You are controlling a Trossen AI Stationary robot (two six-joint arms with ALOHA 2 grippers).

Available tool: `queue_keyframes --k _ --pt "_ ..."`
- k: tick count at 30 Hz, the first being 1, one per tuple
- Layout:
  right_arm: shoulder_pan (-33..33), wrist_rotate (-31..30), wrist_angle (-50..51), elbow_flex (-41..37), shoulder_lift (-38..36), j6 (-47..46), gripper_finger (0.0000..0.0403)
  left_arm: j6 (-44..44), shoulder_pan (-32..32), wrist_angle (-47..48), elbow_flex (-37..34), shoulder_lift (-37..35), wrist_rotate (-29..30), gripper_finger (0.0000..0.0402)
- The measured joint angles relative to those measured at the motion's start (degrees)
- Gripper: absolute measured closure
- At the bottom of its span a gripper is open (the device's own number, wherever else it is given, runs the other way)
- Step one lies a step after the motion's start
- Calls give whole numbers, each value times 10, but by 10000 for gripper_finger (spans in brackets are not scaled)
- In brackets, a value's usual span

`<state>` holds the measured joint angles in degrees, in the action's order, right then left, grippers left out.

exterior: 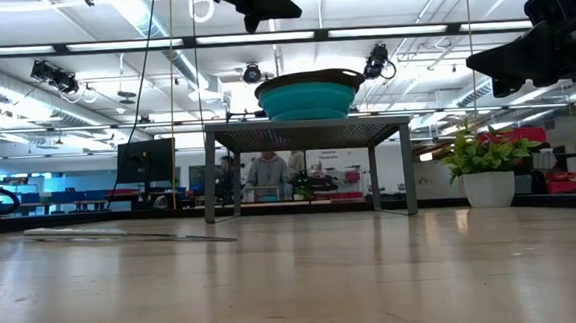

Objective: Pick & Place Fruit
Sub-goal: Put the knife on the shelf

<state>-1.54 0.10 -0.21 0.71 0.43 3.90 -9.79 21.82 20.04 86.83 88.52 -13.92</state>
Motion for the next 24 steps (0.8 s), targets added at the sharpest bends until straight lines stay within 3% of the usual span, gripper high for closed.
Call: queue_keyframes --k 7,24 --pt "0 0 0 0 0 0 396 5 0 -30 -72 -47 4 401" --pt "0 0 0 0 0 0 396 51 8 -161 -328 -232 25 401"
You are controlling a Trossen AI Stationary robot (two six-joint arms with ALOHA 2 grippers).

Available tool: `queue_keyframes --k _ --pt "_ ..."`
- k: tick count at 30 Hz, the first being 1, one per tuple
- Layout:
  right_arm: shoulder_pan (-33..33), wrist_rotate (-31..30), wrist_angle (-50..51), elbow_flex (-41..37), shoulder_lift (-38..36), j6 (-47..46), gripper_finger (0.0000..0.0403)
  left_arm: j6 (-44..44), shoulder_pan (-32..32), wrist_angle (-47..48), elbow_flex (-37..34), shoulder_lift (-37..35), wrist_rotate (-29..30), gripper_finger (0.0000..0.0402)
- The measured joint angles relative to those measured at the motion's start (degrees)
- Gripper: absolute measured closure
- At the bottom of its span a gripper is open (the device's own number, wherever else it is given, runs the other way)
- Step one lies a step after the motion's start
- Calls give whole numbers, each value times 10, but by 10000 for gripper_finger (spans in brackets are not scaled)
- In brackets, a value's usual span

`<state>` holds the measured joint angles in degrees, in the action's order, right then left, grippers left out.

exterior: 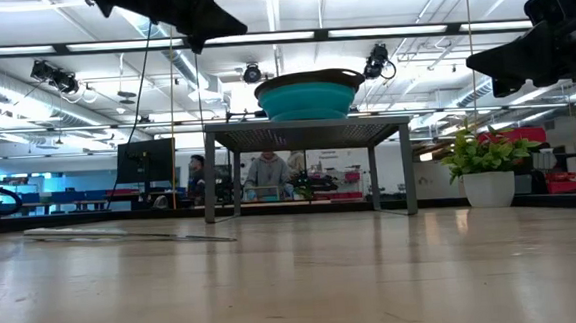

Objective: Pick & Place Fruit
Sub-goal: Put the knife on the shelf

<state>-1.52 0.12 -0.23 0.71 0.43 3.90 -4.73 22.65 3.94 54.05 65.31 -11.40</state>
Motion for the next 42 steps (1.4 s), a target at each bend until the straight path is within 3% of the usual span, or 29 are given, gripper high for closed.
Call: queue_keyframes --k 17,28,42 --pt "0 0 0 0 0 0 396 26 -24 -53 -139 -119 -12 401" --pt "0 0 0 0 0 0 396 23 -133 -88 -158 -100 0 401" --pt "0 0 0 0 0 0 396 54 -179 -116 -157 -75 29 401"
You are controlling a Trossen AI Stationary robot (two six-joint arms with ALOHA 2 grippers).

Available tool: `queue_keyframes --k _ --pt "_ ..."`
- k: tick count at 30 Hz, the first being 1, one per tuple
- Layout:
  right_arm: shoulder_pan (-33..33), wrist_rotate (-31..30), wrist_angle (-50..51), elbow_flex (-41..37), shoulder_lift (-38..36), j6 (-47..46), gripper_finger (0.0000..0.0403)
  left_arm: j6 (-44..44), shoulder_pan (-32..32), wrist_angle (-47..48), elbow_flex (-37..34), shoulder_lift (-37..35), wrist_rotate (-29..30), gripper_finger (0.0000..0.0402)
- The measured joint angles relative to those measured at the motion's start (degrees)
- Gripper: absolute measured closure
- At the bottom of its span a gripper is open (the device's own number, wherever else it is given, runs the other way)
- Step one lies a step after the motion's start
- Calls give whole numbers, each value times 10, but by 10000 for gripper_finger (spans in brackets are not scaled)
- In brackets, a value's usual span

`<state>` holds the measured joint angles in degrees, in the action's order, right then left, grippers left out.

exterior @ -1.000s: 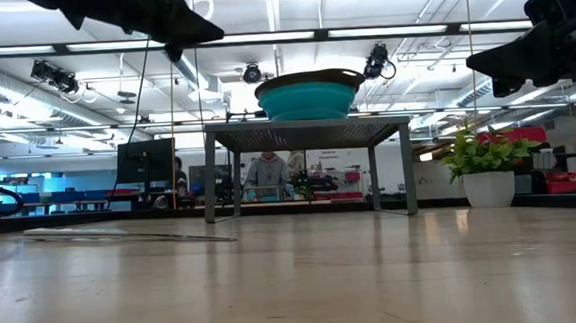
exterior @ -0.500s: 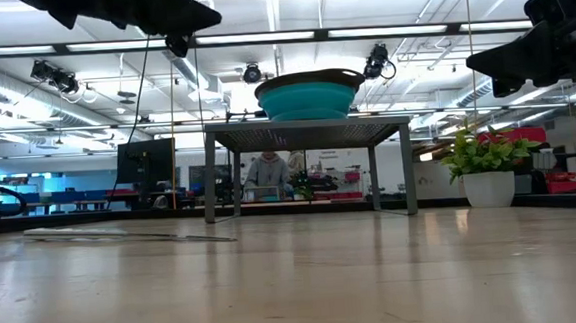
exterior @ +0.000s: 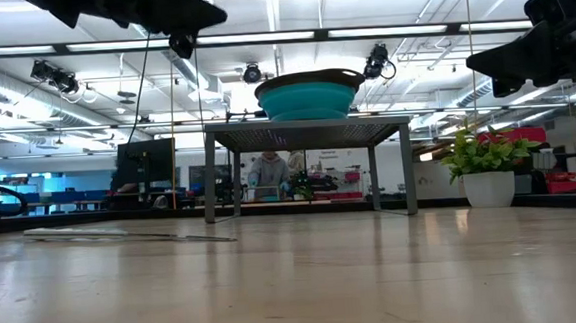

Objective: Pick & Place Fruit
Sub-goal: Put the knife on the shelf

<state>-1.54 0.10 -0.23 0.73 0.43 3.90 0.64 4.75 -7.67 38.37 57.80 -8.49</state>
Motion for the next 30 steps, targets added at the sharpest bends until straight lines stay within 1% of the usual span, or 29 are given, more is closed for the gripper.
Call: queue_keyframes --k 8,13,22,25,30 --pt "0 0 0 0 0 0 396 -10 -42 -2 0 49 2 401" --pt "0 0 0 0 0 0 396 -14 -65 -10 -2 70 21 401" --pt "0 0 0 0 0 0 396 -30 -74 -11 -5 65 23 401" --pt "0 0 0 0 0 0 396 -20 -74 -67 -40 51 23 401" --pt "0 0 0 0 0 0 396 40 -74 -179 -123 31 23 401"
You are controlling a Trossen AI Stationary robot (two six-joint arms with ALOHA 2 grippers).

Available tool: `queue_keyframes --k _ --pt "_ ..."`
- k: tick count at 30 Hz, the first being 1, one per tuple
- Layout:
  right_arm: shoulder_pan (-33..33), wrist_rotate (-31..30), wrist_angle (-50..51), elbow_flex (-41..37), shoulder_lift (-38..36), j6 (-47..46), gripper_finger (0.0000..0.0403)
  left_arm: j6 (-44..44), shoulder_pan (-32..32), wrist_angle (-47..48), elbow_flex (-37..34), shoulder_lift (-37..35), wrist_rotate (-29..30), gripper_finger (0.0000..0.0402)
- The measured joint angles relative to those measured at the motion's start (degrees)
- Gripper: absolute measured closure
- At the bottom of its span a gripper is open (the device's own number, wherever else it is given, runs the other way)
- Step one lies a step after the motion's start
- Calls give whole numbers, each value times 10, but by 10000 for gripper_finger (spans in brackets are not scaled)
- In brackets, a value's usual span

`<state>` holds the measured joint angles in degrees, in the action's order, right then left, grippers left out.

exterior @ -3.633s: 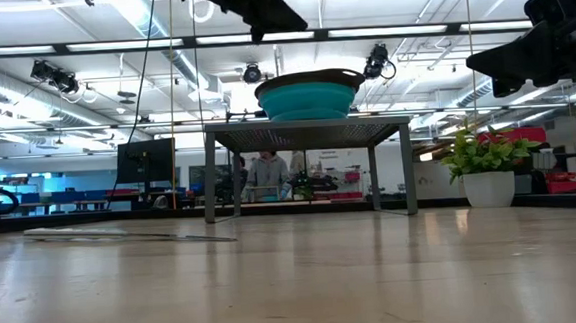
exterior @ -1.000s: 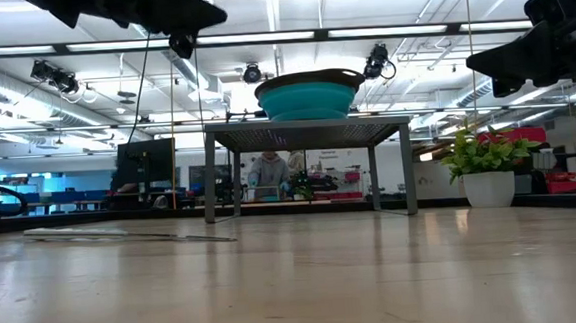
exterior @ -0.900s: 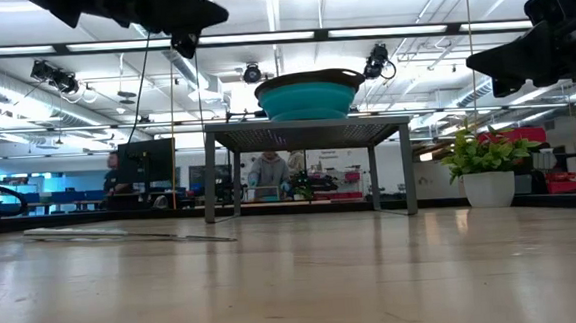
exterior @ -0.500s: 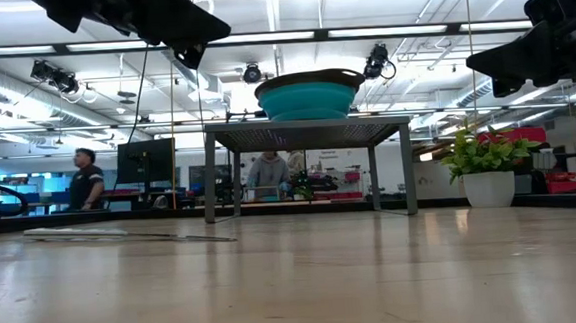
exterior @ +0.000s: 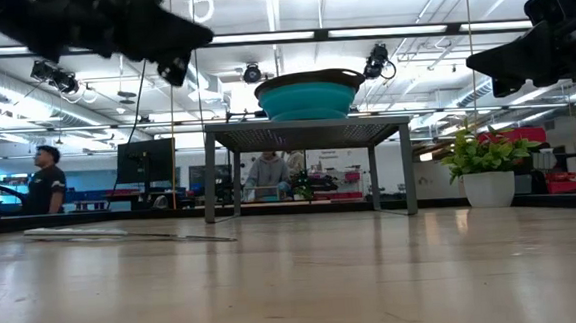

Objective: Pick & Place Fruit
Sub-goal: Put the knife on the shelf

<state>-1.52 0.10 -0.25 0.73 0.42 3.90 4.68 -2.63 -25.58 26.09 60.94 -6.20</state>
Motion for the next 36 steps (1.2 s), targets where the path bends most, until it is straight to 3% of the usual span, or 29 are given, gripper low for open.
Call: queue_keyframes --k 19,36 --pt "0 0 0 0 0 0 396 -12 1 -61 -204 -185 21 401" --pt "0 0 0 0 0 0 396 0 1 -43 -256 -290 11 401"
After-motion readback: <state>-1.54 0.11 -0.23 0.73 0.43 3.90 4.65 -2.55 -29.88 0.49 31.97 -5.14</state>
